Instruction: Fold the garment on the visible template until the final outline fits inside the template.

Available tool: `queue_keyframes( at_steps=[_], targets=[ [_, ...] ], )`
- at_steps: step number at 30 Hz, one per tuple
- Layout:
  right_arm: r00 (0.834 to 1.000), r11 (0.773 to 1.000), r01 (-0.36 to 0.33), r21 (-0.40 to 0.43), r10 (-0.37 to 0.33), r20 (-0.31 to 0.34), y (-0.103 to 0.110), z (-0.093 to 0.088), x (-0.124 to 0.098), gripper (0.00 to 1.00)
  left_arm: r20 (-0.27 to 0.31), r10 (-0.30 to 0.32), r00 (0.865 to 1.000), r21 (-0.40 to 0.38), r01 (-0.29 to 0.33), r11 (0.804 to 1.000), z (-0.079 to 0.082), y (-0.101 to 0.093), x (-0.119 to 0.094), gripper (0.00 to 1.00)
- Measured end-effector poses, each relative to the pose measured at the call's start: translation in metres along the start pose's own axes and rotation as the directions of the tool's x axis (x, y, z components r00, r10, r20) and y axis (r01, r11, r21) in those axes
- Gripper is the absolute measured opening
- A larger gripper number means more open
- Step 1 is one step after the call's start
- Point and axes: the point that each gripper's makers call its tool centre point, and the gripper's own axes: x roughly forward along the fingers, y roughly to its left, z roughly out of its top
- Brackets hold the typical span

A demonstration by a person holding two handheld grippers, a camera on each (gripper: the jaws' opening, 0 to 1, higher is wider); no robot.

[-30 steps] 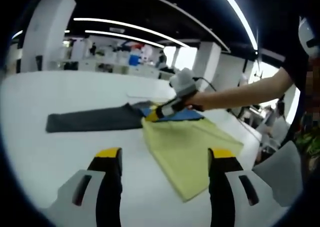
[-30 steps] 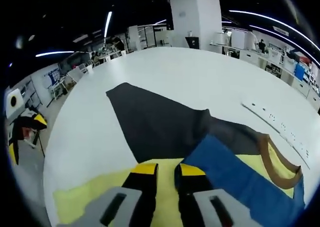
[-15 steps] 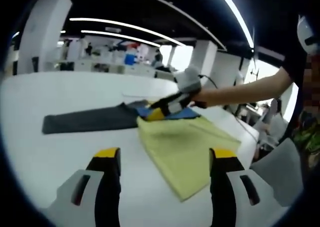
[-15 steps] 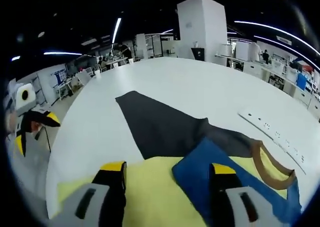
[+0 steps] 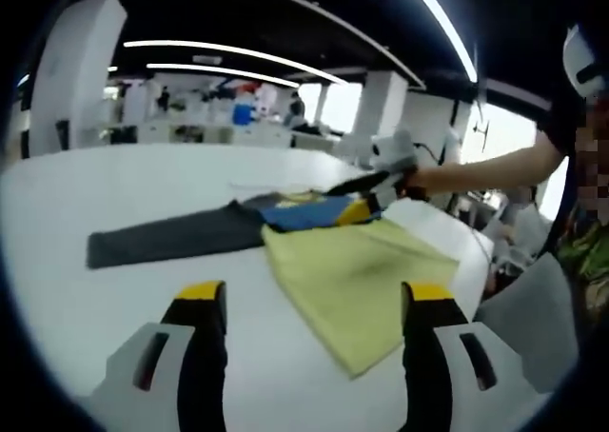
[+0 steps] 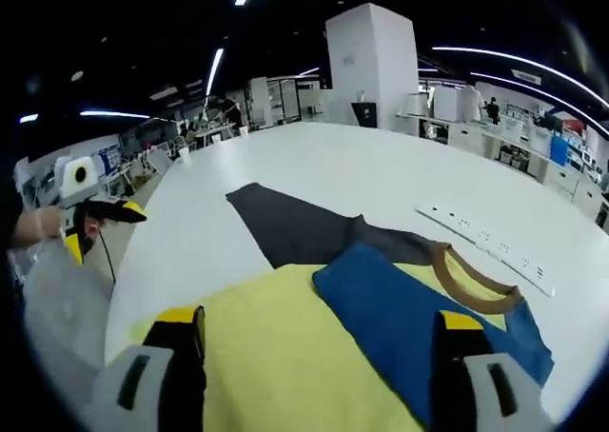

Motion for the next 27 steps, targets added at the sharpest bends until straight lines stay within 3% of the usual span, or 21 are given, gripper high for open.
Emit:
queue_keyframes(
  at_steps=[5,11,15,21,27],
  targets=[
    [0.999,0.999,0.034,0.018,-0.035,0.039,-0.007,0.0,-0.035,1.0,-0.008,-0.001,1.0,0.052,0.002,0.999,0.016,0.007,-0.006,0.72],
    [0.995,0.997,0.07,0.037,-0.072,0.069,-0.012,-0.004,-0.064,1.0,-0.026,0.008,1.0,0.052,-0.007,0.999,0.018,0.021,-0.009,0.71],
    [0.993,0.995,0.088,0.046,-0.092,0.076,-0.017,-0.012,-0.08,1.0,-0.016,0.037,0.999,0.053,-0.036,0.998,0.025,0.038,-0.004,0.7],
    [0.989,0.989,0.115,0.097,-0.123,0.086,-0.014,-0.027,-0.102,1.0,-0.065,0.048,0.997,0.113,-0.041,0.993,0.033,0.066,0.012,0.7],
    [0.982,0.981,0.142,0.133,-0.156,0.106,-0.017,-0.032,-0.118,1.0,-0.063,0.066,0.996,0.129,-0.057,0.99,0.047,0.092,0.017,0.69]
  ],
)
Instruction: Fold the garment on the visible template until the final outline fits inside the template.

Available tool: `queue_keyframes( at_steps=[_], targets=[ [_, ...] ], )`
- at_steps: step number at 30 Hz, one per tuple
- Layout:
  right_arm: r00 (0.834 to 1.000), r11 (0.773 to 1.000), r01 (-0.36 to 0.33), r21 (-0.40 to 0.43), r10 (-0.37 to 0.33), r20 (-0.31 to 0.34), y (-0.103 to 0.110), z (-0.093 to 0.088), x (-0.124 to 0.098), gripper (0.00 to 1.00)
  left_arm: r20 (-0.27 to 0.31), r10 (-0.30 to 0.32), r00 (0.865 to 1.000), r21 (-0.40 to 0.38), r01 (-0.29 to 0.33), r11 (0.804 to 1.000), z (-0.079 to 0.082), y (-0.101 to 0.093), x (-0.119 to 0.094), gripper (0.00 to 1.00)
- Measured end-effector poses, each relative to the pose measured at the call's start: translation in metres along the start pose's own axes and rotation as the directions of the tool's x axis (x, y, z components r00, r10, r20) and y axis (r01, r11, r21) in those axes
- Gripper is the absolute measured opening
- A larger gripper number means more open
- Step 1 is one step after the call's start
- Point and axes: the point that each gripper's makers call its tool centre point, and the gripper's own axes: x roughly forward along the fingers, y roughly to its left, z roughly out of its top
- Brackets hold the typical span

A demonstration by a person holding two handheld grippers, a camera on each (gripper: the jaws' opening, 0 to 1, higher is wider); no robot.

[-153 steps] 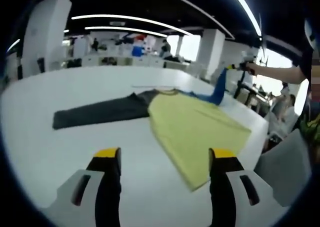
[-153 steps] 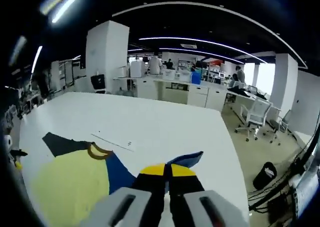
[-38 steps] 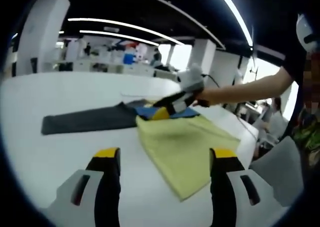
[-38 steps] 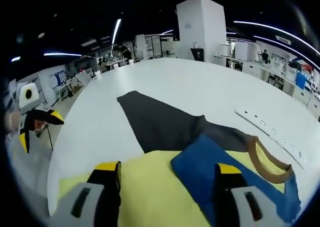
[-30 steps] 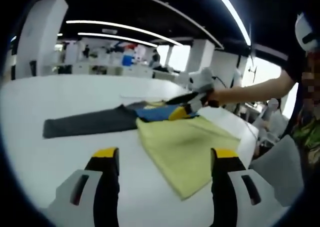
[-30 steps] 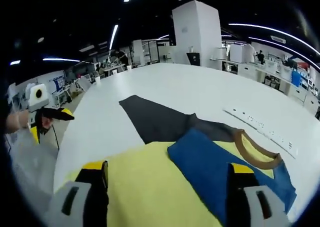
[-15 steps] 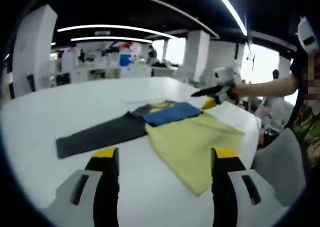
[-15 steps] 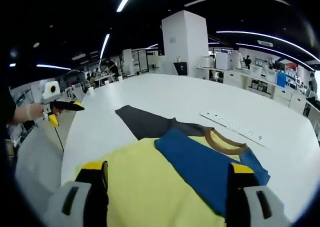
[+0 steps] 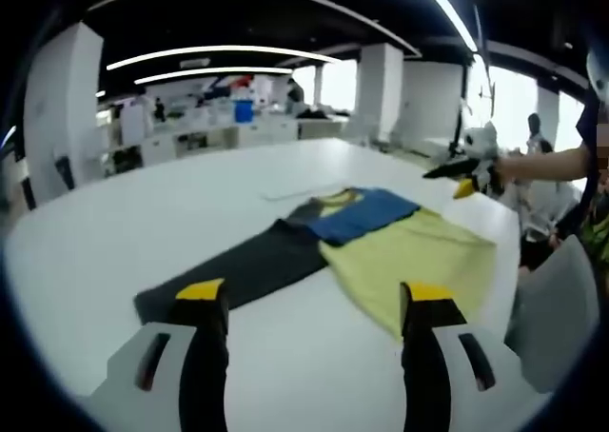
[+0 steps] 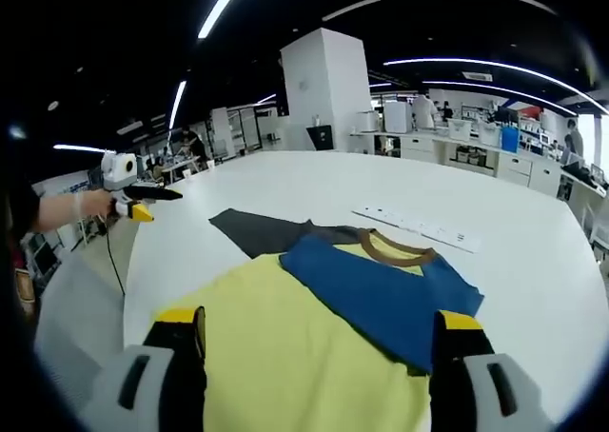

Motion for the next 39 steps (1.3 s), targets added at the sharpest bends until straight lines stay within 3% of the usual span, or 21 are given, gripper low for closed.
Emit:
queue_keyframes(
  at_steps=[4,12,15,16,18,20,24,28,29,32,36,37,39],
  targets=[
    [1.0,1.0,0.015,0.019,-0.015,0.005,-0.004,-0.005,-0.008,1.0,0.001,0.026,1.0,-0.01,-0.026,1.0,0.002,0.02,0.008,0.68],
    [0.997,0.993,0.062,0.102,-0.065,0.028,-0.012,-0.014,-0.015,1.0,-0.05,0.12,0.992,-0.01,-0.12,0.993,-0.01,0.069,0.022,0.69],
    [0.997,0.99,0.074,0.119,-0.078,0.027,-0.013,-0.018,-0.016,0.99,-0.038,0.164,0.986,-0.068,-0.167,0.984,-0.016,0.085,0.025,0.67],
    [0.996,0.989,0.078,0.129,-0.082,0.021,-0.014,-0.02,-0.017,0.99,-0.021,0.205,0.979,-0.136,-0.206,0.969,-0.02,0.097,0.025,0.66],
    [0.996,0.987,0.083,0.138,-0.087,0.023,-0.016,-0.022,-0.017,0.99,-0.018,0.248,0.969,-0.197,-0.247,0.949,-0.029,0.114,0.025,0.65],
    [0.996,0.986,0.087,0.142,-0.09,0.02,-0.017,-0.024,-0.017,0.99,-0.042,0.288,0.957,-0.187,-0.291,0.938,-0.034,0.12,0.021,0.65],
    [0.995,0.983,0.099,0.154,-0.103,0.016,-0.02,-0.025,-0.017,0.99,-0.052,0.302,0.952,-0.222,-0.306,0.926,-0.044,0.14,0.02,0.63],
    [0.993,0.979,0.114,0.169,-0.12,0.024,-0.022,-0.025,-0.017,0.97,-0.054,0.32,0.946,-0.233,-0.324,0.917,-0.046,0.146,0.019,0.62],
    [0.992,0.977,0.115,0.178,-0.123,0.035,-0.022,-0.024,-0.017,0.97,-0.047,0.346,0.937,-0.263,-0.346,0.901,-0.048,0.151,0.019,0.61],
    [0.99,0.975,0.115,0.188,-0.127,0.054,-0.019,-0.021,-0.017,0.96,-0.073,0.369,0.927,-0.246,-0.375,0.894,-0.06,0.156,0.02,0.59],
    [0.992,0.98,0.104,0.169,-0.115,0.055,-0.013,-0.021,-0.019,0.96,-0.115,0.408,0.906,-0.342,-0.422,0.84,-0.079,0.173,0.019,0.58],
    [0.992,0.979,0.111,0.168,-0.119,0.036,-0.014,-0.025,-0.019,0.96,-0.127,0.384,0.914,-0.378,-0.403,0.834,-0.085,0.173,0.021,0.57],
    [0.992,0.98,0.116,0.164,-0.123,0.033,-0.015,-0.029,-0.021,0.96,-0.152,0.401,0.903,-0.367,-0.428,0.826,-0.092,0.179,0.018,0.5]
  ],
)
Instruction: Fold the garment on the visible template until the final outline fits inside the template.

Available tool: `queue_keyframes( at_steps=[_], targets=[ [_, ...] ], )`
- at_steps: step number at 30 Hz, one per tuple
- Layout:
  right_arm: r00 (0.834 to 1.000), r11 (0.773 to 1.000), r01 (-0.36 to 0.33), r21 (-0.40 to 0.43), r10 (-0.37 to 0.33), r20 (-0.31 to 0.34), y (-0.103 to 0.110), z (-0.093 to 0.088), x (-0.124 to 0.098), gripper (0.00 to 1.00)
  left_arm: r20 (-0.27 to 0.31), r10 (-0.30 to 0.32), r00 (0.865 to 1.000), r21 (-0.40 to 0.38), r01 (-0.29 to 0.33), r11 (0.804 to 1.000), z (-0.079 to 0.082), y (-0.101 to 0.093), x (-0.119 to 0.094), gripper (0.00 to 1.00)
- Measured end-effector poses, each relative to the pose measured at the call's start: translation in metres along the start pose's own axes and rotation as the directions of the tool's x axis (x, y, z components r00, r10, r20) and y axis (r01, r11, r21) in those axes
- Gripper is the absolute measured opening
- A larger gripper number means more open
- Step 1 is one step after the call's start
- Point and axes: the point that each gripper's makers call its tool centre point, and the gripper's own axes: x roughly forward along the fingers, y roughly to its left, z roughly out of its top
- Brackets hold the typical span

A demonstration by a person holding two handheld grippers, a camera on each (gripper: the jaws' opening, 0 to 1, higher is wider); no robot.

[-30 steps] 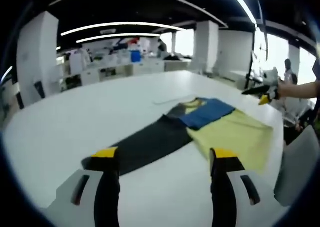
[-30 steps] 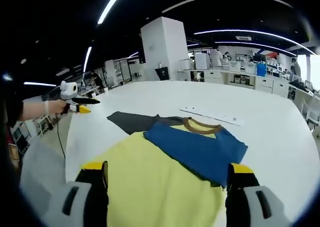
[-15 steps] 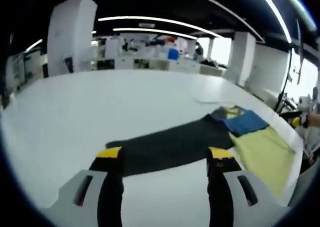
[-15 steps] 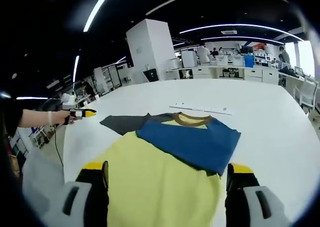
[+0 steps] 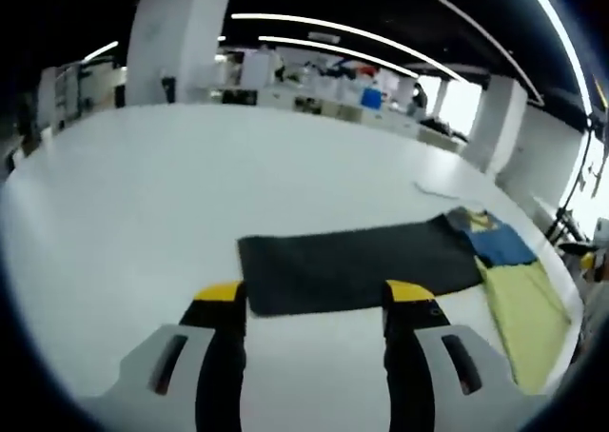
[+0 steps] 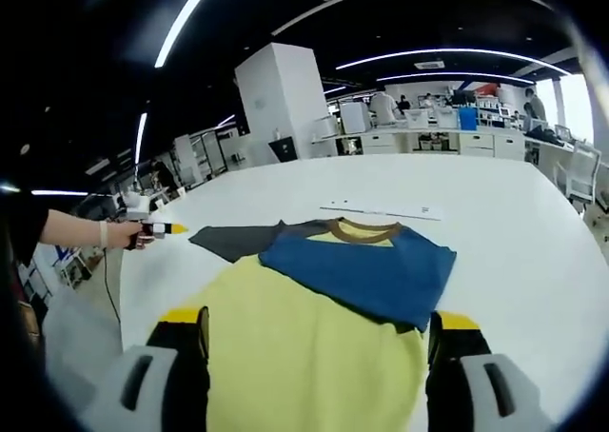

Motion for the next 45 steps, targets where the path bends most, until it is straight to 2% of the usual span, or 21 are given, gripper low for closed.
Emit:
queue_keyframes(
  at_steps=[2,4,7,10,14,22,26,28,34,37,40,42,43,44,45],
  targets=[
    [1.0,1.0,0.005,0.017,-0.005,-0.011,0.0,-0.007,-0.003,0.96,0.002,0.024,1.0,-0.02,-0.024,1.0,-0.003,0.005,0.0,0.48],
    [1.0,1.0,0.007,0.025,-0.007,-0.017,-0.003,-0.012,-0.004,0.96,0.005,0.041,0.999,-0.078,-0.041,0.996,-0.008,0.016,0.003,0.47],
    [1.0,0.999,0.011,0.044,-0.01,-0.017,0.0,-0.018,-0.005,0.95,0.007,0.081,0.997,-0.099,-0.079,0.992,-0.012,0.02,0.004,0.44],
    [1.0,0.998,0.011,0.057,-0.01,-0.017,0.002,-0.019,-0.004,0.94,0.014,0.096,0.995,-0.119,-0.093,0.988,-0.012,0.023,0.006,0.39],
    [1.0,0.998,0.011,0.062,-0.01,-0.012,0.004,-0.019,-0.004,0.93,0.034,0.129,0.991,-0.168,-0.121,0.978,-0.009,0.026,0.01,0.37],
    [1.0,0.997,0.018,0.076,-0.018,-0.003,0.0,-0.018,-0.007,0.91,0.03,0.16,0.987,-0.175,-0.153,0.973,-0.012,0.029,0.016,0.32],
    [1.0,0.997,0.021,0.08,-0.021,0.001,0.001,-0.019,-0.008,0.91,0.021,0.167,0.986,-0.209,-0.158,0.965,-0.018,0.033,0.018,0.3],
    [1.0,0.997,0.024,0.079,-0.024,0.001,0.0,-0.02,-0.008,0.91,0.026,0.181,0.983,-0.204,-0.172,0.964,-0.014,0.033,0.014,0.25],
    [1.0,0.996,0.028,0.088,-0.028,0.0,-0.002,-0.022,-0.009,0.91,0.031,0.215,0.976,-0.262,-0.199,0.944,-0.021,0.035,0.011,0.07],
    [1.0,0.996,0.029,0.088,-0.028,-0.005,-0.002,-0.023,-0.009,0.91,0.028,0.222,0.975,-0.274,-0.206,0.939,-0.021,0.037,0.012,0.03],
    [1.0,0.995,0.026,0.091,-0.026,-0.007,0.0,-0.024,-0.009,0.91,0.031,0.206,0.978,-0.354,-0.182,0.917,-0.023,0.035,0.01,0.01],
    [1.0,0.995,0.025,0.092,-0.024,-0.008,0.001,-0.025,-0.008,0.91,0.039,0.205,0.978,-0.463,-0.164,0.871,-0.023,0.04,0.007,0.0],
    [1.0,0.995,0.025,0.092,-0.024,-0.008,0.001,-0.026,-0.008,0.91,0.056,0.197,0.979,-0.504,-0.143,0.852,-0.023,0.033,0.006,0.0],
    [1.0,0.995,0.025,0.093,-0.024,-0.006,0.001,-0.026,-0.008,0.91,0.065,0.198,0.978,-0.508,-0.139,0.85,-0.022,0.033,0.005,0.0],
    [1.0,0.995,0.024,0.095,-0.024,-0.005,0.001,-0.026,-0.008,0.91,0.081,0.199,0.977,-0.502,-0.133,0.854,-0.018,0.041,0.006,0.0]
  ],
)
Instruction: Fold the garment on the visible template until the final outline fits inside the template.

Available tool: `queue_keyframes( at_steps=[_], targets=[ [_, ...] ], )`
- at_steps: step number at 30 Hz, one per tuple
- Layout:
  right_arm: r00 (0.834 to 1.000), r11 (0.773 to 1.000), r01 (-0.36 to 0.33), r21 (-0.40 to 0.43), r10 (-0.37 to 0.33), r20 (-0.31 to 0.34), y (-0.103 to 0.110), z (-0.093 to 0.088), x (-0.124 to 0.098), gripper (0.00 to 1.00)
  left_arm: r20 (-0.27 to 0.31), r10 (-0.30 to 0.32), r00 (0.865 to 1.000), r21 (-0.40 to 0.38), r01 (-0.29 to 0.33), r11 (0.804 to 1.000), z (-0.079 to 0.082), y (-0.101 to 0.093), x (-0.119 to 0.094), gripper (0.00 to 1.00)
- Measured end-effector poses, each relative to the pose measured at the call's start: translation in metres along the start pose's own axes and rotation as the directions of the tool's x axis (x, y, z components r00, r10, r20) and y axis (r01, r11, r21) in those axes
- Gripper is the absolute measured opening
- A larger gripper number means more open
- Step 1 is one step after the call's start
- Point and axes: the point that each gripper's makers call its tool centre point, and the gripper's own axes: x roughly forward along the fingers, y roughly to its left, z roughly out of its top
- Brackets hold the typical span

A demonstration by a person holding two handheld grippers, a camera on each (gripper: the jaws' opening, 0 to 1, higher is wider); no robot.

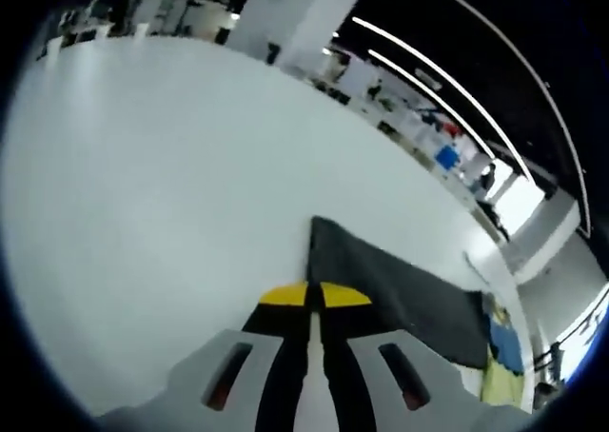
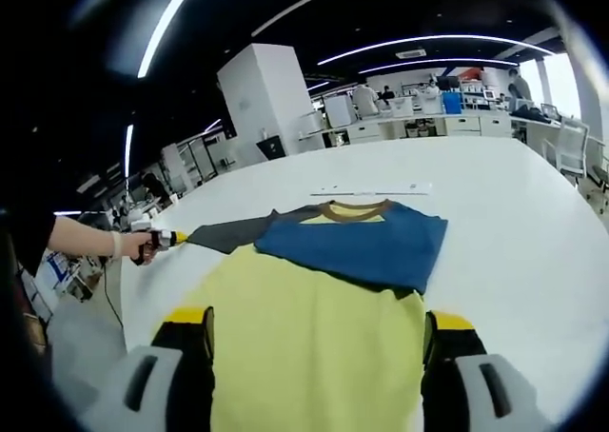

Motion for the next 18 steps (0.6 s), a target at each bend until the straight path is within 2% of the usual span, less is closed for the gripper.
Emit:
queue_keyframes(
  at_steps=[7,11,15,18],
  targets=[
    [1.0,1.0,-0.003,-0.001,0.003,-0.007,0.0,-0.002,0.001,0.91,0.02,-0.06,0.998,-0.025,0.06,0.998,0.004,-0.014,-0.005,0.0],
    [1.0,1.0,-0.009,0.013,0.009,-0.009,0.0,-0.004,0.003,0.9,0.049,-0.13,0.99,-0.036,0.132,0.991,0.015,-0.034,-0.005,0.0],
    [1.0,0.999,-0.03,0.02,0.03,0.006,0.005,-0.001,0.006,0.91,0.091,-0.211,0.973,-0.073,0.218,0.973,0.03,-0.065,-0.008,0.0],
    [0.999,0.999,-0.035,0.021,0.034,0.014,0.006,0.0,0.007,0.91,0.09,-0.227,0.97,-0.062,0.233,0.971,0.033,-0.074,-0.005,0.0]
  ],
)
